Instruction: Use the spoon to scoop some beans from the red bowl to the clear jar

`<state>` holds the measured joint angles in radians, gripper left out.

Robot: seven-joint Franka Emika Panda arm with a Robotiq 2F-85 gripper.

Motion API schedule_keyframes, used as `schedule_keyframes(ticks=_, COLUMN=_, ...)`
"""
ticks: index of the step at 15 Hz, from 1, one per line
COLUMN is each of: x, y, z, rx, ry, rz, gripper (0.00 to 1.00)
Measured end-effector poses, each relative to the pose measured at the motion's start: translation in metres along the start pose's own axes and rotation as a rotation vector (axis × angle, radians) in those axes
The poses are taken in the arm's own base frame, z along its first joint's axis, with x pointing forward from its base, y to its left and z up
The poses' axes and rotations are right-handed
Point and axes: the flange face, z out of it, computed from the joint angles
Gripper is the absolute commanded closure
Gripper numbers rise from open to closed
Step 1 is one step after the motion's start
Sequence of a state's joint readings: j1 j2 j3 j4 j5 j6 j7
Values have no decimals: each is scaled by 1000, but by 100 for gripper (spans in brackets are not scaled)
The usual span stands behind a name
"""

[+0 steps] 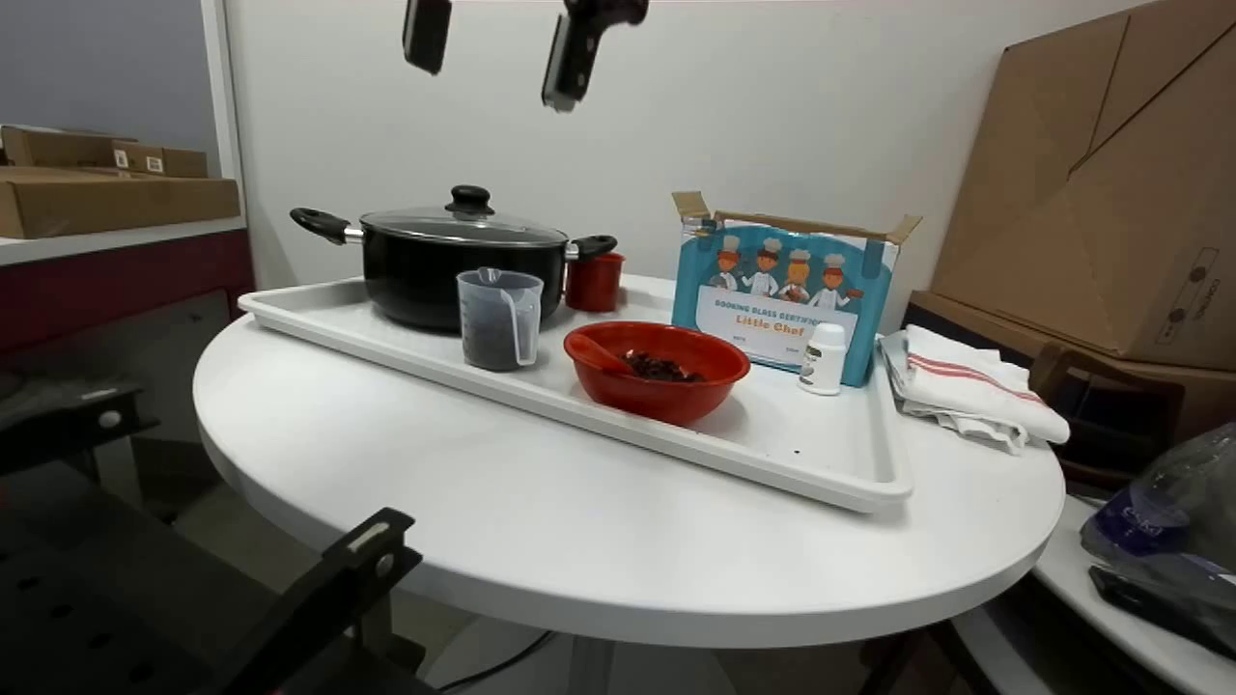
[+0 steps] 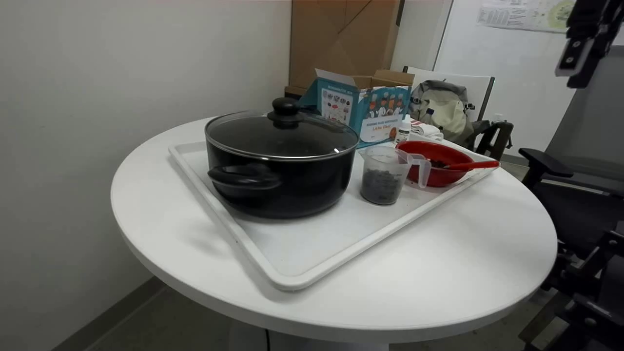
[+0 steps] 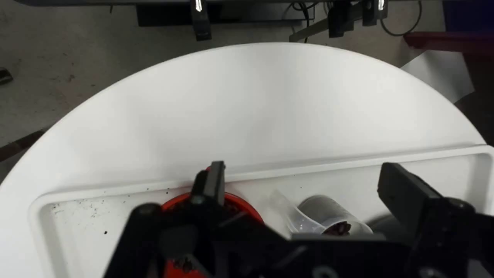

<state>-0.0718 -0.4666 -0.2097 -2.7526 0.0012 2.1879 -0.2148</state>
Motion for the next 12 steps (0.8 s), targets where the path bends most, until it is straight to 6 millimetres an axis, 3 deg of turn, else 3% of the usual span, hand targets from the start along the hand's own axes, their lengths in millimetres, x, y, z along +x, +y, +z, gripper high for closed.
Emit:
schedule_keyframes(ticks=5, x=36, y=-5, z=46, rx=-46, ry=-50, rz=13, gripper=0)
schedule_keyframes(ticks=12, x=93, y=17, z=81, rx=-74, ry=-127, rz=34, gripper=0)
